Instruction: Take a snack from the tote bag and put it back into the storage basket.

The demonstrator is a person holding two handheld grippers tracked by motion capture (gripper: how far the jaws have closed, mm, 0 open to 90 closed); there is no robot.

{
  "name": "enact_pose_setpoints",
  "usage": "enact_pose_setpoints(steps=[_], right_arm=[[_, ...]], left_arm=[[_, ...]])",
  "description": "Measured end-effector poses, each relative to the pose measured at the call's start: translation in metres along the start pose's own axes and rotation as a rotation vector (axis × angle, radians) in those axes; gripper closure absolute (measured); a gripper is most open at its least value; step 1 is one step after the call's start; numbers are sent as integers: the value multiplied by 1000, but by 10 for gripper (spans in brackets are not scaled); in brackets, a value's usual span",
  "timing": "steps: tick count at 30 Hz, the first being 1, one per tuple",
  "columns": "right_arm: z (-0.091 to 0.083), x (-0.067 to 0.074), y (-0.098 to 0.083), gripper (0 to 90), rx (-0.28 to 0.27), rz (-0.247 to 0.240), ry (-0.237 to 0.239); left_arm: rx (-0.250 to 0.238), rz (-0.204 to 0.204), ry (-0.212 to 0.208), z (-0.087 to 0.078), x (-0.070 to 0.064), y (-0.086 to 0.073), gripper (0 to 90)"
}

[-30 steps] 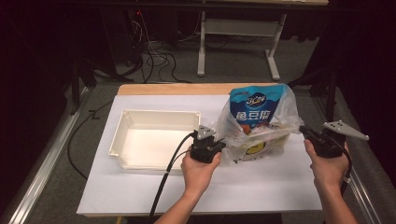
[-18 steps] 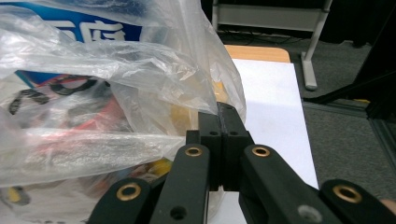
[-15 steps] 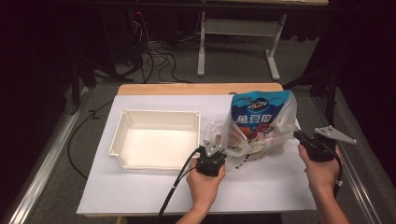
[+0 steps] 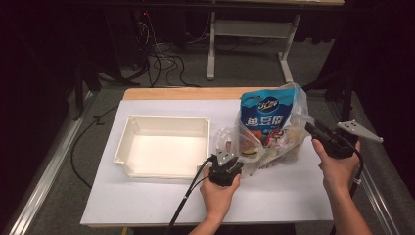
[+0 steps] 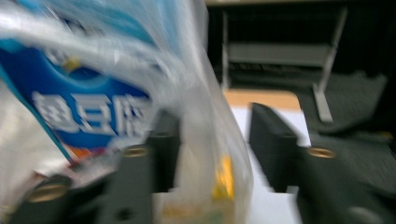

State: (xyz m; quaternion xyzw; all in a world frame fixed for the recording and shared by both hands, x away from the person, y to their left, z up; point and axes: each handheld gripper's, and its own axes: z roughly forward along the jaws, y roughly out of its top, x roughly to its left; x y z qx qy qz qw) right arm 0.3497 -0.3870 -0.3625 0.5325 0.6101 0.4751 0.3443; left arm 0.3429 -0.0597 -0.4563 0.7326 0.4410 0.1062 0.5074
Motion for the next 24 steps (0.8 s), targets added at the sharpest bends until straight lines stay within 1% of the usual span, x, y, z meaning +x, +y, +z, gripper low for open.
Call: enact_pose_setpoints(steps=[2, 4, 5, 6, 9, 11, 12, 13, 15, 16, 17, 18, 19, 20, 21, 22, 23, 24], right_arm=[[-4, 1, 9, 432, -31, -13, 23], [-6, 3, 18, 354, -56, -28, 43], [-6, 5, 23, 321, -63, -34, 53], [-6, 7, 29, 297, -75, -44, 59], [-6, 14, 45, 274, -102, -64, 65], [-4, 18, 56, 262, -96, -78, 65], [0, 20, 61, 240, -82, -78, 76], [4, 20, 65, 226, -57, -75, 85], [12, 20, 70, 240, -29, -75, 62], [16, 20, 71, 260, -18, -73, 51], [20, 19, 72, 326, -1, -66, 40], [23, 18, 72, 453, 18, -65, 26], [26, 17, 72, 599, 30, -71, 14], [28, 15, 71, 703, 26, -69, 14], [29, 13, 71, 770, 20, -60, 20], [30, 12, 71, 830, 18, -57, 15], [31, 10, 71, 890, 21, -53, -4], [32, 6, 71, 900, 20, -39, -19]], left_arm=[[-27, 7, 20, -5, -4, 3, 641], [-54, 13, 14, -10, -6, 8, 579], [-61, 16, 24, -13, -8, 11, 544], [-82, 14, 29, -17, -9, 15, 509], [-125, 11, 35, -26, -8, 24, 443], [-153, 3, 37, -31, -6, 32, 415], [-156, 9, 44, -33, -5, 36, 400], [-168, 7, 56, -34, -4, 40, 389], [-185, -1, 60, -37, -1, 45, 381], [-187, -2, 66, -37, 0, 46, 380], [-180, 1, 71, -36, 1, 46, 386], [-162, 4, 81, -34, 1, 46, 412], [-142, 8, 90, -31, 2, 44, 461], [-125, 11, 93, -29, 2, 43, 514], [-115, 14, 99, -27, 2, 41, 570], [-94, 20, 102, -25, 2, 40, 617], [-67, 13, 95, -23, 3, 38, 689], [-55, 10, 91, -21, 4, 37, 766]])
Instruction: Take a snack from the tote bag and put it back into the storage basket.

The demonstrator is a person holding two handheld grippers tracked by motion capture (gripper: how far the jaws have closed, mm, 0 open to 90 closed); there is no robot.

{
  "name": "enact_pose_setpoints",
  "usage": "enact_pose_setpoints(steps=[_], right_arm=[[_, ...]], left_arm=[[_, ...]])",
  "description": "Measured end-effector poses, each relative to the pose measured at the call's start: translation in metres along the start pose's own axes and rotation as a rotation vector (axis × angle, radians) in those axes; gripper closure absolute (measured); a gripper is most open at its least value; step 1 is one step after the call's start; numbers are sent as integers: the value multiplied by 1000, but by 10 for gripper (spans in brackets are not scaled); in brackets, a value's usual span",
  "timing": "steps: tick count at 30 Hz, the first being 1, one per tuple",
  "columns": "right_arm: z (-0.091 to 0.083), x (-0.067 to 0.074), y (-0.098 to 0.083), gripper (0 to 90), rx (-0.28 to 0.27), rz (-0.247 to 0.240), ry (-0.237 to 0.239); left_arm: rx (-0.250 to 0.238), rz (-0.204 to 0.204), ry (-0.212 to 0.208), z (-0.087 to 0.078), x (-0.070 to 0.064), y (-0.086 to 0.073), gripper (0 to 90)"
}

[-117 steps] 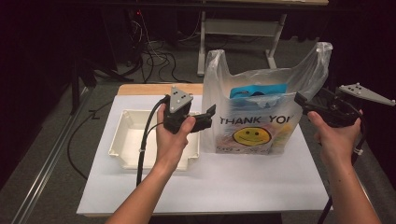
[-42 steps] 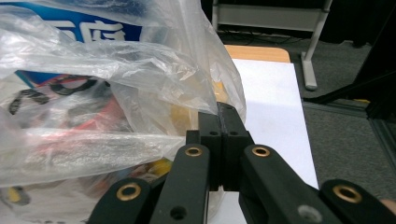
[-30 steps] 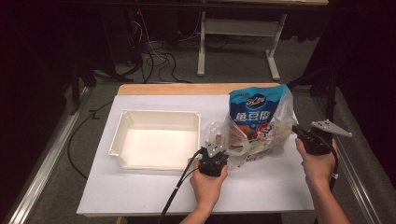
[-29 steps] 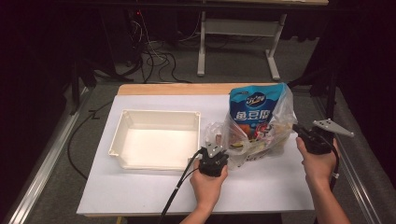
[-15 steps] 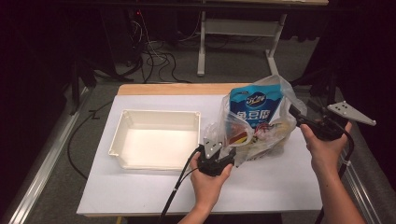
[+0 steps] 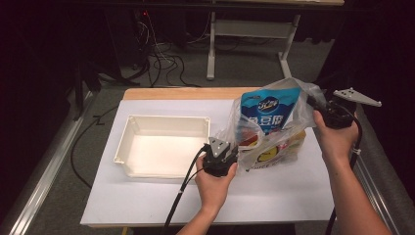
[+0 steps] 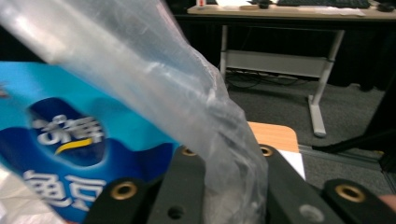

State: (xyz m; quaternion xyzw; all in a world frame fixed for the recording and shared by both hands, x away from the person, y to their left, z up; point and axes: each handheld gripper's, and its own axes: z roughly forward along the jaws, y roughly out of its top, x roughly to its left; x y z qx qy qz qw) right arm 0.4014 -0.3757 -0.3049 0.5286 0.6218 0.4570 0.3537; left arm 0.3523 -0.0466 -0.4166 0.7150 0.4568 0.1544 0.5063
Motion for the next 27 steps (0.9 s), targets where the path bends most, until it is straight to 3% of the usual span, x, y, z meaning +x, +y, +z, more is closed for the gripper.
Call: enact_pose_setpoints(steps=[5, 13, 22, 24, 25, 27], right_arm=[[12, -16, -3, 900, 39, 33, -41], [37, -33, -26, 900, 186, 70, -69], [50, -43, -68, 900, 278, 98, -86], [52, -48, -77, 900, 300, 108, -87], [53, -50, -80, 900, 308, 114, -91], [55, -54, -90, 900, 331, 118, -94]], left_arm=[[54, 3, -1, 9, 2, -6, 895], [109, 26, 7, 19, 2, -14, 900], [135, 36, 28, 25, 4, -26, 900], [138, 64, 37, 27, 4, -30, 900], [147, 50, 37, 27, 3, -33, 900], [143, 62, 41, 29, 4, -36, 900]])
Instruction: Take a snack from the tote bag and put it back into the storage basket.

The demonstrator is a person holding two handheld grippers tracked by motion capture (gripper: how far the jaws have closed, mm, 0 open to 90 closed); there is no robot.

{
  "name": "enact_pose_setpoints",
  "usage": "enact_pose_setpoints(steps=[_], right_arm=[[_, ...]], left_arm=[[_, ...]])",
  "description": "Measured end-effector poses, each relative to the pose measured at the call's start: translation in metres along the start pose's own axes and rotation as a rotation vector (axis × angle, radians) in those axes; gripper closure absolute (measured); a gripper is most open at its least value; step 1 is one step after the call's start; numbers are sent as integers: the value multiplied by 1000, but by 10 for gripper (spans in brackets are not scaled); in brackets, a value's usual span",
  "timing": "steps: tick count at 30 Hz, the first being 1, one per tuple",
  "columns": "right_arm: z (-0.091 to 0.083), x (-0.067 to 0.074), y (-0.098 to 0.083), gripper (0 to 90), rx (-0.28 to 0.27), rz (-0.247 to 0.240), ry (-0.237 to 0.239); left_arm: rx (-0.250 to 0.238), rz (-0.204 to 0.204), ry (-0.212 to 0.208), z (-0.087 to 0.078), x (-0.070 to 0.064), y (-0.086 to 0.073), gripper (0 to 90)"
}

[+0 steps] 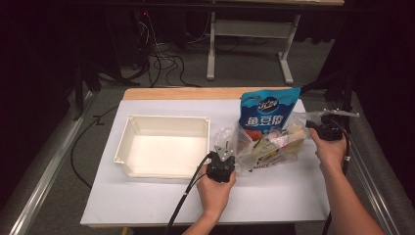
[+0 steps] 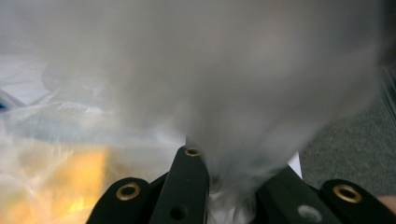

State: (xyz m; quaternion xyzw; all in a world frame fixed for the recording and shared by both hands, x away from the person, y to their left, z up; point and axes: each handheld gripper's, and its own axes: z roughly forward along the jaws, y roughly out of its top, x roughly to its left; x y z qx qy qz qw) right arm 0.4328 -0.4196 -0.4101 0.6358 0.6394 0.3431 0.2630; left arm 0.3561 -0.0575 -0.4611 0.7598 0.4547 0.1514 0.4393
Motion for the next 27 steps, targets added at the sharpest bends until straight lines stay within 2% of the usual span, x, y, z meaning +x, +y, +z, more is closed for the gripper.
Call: enact_pose_setpoints(steps=[2, 5, 7, 9, 11, 12, 14, 17, 22, 27], right_arm=[[3, -2, -5, 900, 16, -6, 6], [8, 1, -15, 900, 41, -57, 11], [8, 2, -19, 898, 38, -45, 26], [5, -1, -20, 793, 6, -23, 50], [-1, -4, -20, 688, -31, 9, 73], [-8, -5, -20, 634, -66, 21, 93], [-18, -6, -19, 543, -112, 15, 122], [-42, -5, -18, 411, -175, -5, 159], [-74, -1, -16, 310, -236, -14, 191], [-100, 9, -20, 232, -265, -23, 229]], left_arm=[[7, 2, 4, 2, 0, -3, 900], [17, -13, 2, 4, -4, -6, 894], [6, -2, -1, 4, -3, -6, 880], [2, -17, -13, 1, -3, -5, 824], [-26, -31, -24, -5, -3, -4, 737], [-42, -31, -21, -9, -4, -3, 692], [-63, -24, -27, -16, -6, -1, 604], [-98, -21, -35, -25, -8, 3, 534], [-123, -28, -49, -37, -7, 6, 479], [-127, -26, -61, -43, -7, 3, 453]])
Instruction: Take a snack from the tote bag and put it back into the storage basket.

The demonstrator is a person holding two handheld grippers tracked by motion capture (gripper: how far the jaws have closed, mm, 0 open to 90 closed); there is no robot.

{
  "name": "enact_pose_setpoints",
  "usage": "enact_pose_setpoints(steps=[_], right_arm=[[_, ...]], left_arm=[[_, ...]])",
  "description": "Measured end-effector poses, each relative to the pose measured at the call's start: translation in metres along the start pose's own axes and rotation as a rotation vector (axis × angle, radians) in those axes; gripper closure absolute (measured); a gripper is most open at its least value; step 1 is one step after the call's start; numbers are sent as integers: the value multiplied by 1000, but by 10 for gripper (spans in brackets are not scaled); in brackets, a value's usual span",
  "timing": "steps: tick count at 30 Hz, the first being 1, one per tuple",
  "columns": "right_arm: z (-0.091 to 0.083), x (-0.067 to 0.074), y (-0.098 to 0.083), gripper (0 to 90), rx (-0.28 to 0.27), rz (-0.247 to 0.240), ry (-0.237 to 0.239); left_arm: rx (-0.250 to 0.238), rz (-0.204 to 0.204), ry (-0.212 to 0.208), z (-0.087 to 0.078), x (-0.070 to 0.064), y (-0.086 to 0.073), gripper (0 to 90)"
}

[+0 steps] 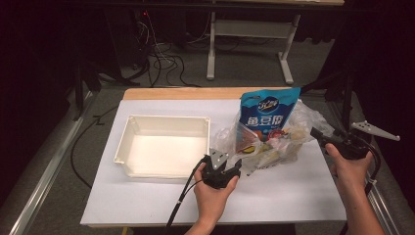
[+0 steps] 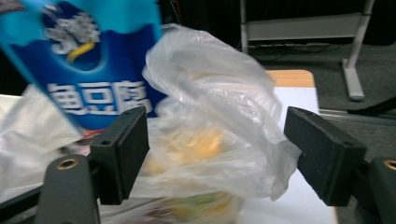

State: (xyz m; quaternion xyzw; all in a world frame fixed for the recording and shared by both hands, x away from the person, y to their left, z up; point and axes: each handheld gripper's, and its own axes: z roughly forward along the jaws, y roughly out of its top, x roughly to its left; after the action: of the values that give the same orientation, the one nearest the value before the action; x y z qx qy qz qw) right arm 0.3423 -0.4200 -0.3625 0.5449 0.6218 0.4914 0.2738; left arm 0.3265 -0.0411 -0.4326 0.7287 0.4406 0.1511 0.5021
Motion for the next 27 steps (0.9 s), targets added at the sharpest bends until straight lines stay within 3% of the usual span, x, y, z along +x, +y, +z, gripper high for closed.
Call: enact_pose_setpoints(steps=[5, 7, 11, 15, 16, 18, 20, 22, 25, 27], right_arm=[[3, 14, -9, 211, 33, -5, 38], [11, 15, -12, 196, 53, 3, 34], [30, 19, -14, 206, 74, 11, 2], [38, 28, -13, 332, 39, -16, -12], [41, 31, -14, 432, 38, -35, -2], [44, 35, -15, 521, 46, -60, 11], [47, 40, -17, 684, 66, -100, -3], [50, 42, -18, 837, 98, -120, 0], [50, 42, -20, 900, 111, -129, -1], [45, 40, -19, 900, 93, -122, -3]], left_arm=[[39, -25, -27, 9, 1, -10, 422], [53, -35, -42, 12, 0, -13, 379], [68, -40, -30, 19, -3, -17, 359], [94, -34, -10, 26, -3, -20, 376], [101, -31, -12, 26, -3, -21, 388], [114, -18, -3, 28, -5, -22, 405], [127, 10, 19, 30, -6, -24, 472], [138, 16, 39, 31, -6, -26, 596], [171, 30, 26, 34, -4, -27, 820], [180, 27, 11, 33, -2, -27, 879]])
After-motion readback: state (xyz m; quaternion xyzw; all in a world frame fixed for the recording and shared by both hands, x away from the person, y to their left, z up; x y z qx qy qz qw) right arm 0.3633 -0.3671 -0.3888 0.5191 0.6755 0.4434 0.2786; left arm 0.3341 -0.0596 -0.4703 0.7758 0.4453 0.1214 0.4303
